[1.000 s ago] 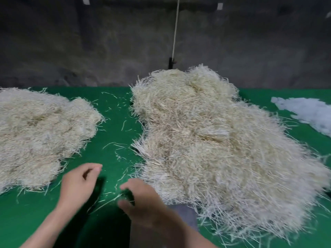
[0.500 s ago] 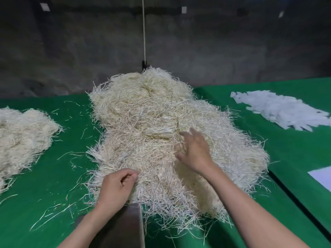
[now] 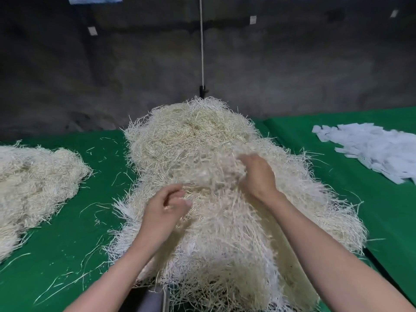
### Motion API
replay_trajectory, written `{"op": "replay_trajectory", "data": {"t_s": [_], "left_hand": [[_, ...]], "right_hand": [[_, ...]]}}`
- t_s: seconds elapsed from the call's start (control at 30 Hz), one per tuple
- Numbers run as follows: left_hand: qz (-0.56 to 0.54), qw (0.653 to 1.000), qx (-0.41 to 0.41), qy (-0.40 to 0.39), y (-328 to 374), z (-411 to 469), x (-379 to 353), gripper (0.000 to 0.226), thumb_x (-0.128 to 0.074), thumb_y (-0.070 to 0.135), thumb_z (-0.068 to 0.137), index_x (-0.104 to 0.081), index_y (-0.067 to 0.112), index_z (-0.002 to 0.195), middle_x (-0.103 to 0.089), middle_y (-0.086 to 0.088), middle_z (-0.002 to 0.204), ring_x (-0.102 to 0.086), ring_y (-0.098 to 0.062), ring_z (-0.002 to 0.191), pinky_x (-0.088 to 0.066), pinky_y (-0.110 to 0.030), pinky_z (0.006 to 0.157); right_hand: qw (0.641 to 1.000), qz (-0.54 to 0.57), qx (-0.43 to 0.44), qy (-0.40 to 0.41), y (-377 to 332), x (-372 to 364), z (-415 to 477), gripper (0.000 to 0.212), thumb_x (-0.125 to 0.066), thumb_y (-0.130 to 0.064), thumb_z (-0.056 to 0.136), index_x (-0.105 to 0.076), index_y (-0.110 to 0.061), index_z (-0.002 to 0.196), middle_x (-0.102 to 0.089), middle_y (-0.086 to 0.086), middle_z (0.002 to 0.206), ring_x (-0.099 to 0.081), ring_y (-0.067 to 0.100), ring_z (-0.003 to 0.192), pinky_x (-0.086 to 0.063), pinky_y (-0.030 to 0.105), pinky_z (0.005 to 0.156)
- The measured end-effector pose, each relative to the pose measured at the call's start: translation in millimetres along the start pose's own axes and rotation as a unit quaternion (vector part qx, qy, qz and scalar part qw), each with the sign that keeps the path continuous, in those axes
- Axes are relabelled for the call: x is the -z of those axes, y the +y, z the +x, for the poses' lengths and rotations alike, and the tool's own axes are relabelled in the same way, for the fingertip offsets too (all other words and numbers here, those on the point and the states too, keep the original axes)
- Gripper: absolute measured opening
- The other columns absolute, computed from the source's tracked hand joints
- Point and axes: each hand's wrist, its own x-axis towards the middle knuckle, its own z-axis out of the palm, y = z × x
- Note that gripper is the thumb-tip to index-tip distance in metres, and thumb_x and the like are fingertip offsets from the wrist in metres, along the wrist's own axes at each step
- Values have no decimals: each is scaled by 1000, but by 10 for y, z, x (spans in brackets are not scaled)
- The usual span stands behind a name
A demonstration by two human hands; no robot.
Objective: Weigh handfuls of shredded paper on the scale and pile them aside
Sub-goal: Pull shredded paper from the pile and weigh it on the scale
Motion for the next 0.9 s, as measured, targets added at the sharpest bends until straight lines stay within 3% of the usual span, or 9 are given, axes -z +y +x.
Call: {"op": "replay_trajectory", "data": {"t_s": [0.13, 0.2, 0.3, 0.4, 0.53, 0.6, 0.7, 0.8, 0.9], "left_hand": [[-37, 999, -20, -30, 319, 210, -225, 96, -76, 49, 51, -35, 35, 136, -45, 13, 136, -46, -3, 120, -41, -25, 100], [-42, 997, -36, -53, 405, 255, -341, 119, -85, 50, 43, -20, 47, 142, -28, 18, 146, -37, -3, 126, -41, -18, 96], [3, 997, -43, -57, 496, 418, -494, 133, -87, 40, 36, -4, 56, 139, -12, 18, 152, -28, -8, 133, -39, -22, 102], [-40, 999, 33, 8, 487, 653, -504, 118, -84, 4, 58, -12, 35, 146, -33, -6, 145, -49, -1, 114, -50, -25, 89], [-160, 971, 160, 82, 332, 801, -280, 90, -66, -10, 75, -20, 16, 148, -47, -4, 134, -43, -25, 129, -34, -39, 105], [-226, 952, 185, 91, 296, 816, -201, 84, -60, -12, 77, -20, 11, 147, -46, -11, 135, -38, -31, 132, -29, -44, 109], [-218, 951, 206, 82, 322, 728, -185, 74, -54, -10, 78, -24, 3, 144, -34, -16, 147, -34, -31, 133, -32, -45, 103], [-90, 978, 190, -8, 327, 579, -201, 43, -57, -6, 79, -47, 5, 120, -49, -11, 130, -47, -27, 120, -37, -41, 98], [-43, 971, 178, -155, 258, 521, -206, 35, -61, -11, 79, -54, 15, 102, -62, 4, 95, -60, -3, 87, -44, -22, 87]], "right_hand": [[977, 193, 12, 86, -474, 314, 161, 39, -69, -13, 79, -62, -25, 115, -49, -6, 116, -48, 15, 107, -42, 22, 92], [920, 378, -37, 101, -677, 409, 178, 37, -65, -7, 82, -63, -23, 115, -52, -4, 119, -55, 17, 99, -49, 16, 73], [884, 464, -36, -37, -931, 454, 162, 54, -62, -7, 82, -49, -24, 132, -46, -2, 135, -57, 5, 89, -51, 18, 62], [855, 456, -60, -239, -890, 475, 147, 71, -60, 2, 78, -40, -29, 139, -47, 1, 129, -60, 16, 95, -55, 31, 71], [895, 432, -99, -58, -558, 558, 157, 43, -54, 5, 82, -52, -19, 118, -53, -6, 109, -58, 12, 96, -54, 25, 80], [909, 401, -108, 26, -458, 498, 88, 23, -58, 1, 83, -51, -18, 94, -54, -4, 93, -57, 5, 80, -48, 8, 62], [912, 388, -113, -73, -433, 349, 1, 38, -65, -15, 84, -46, -19, 116, -52, 2, 114, -57, -1, 91, -45, 5, 64], [858, 445, -120, -224, -448, 275, 15, 89, -67, -8, 78, -19, -34, 147, -23, -1, 153, -36, 22, 134, -37, 39, 106], [833, 477, -86, -267, -490, 235, 40, 90, -67, 3, 72, -29, -35, 144, -32, -9, 145, -54, 9, 109, -48, 33, 95]]}}
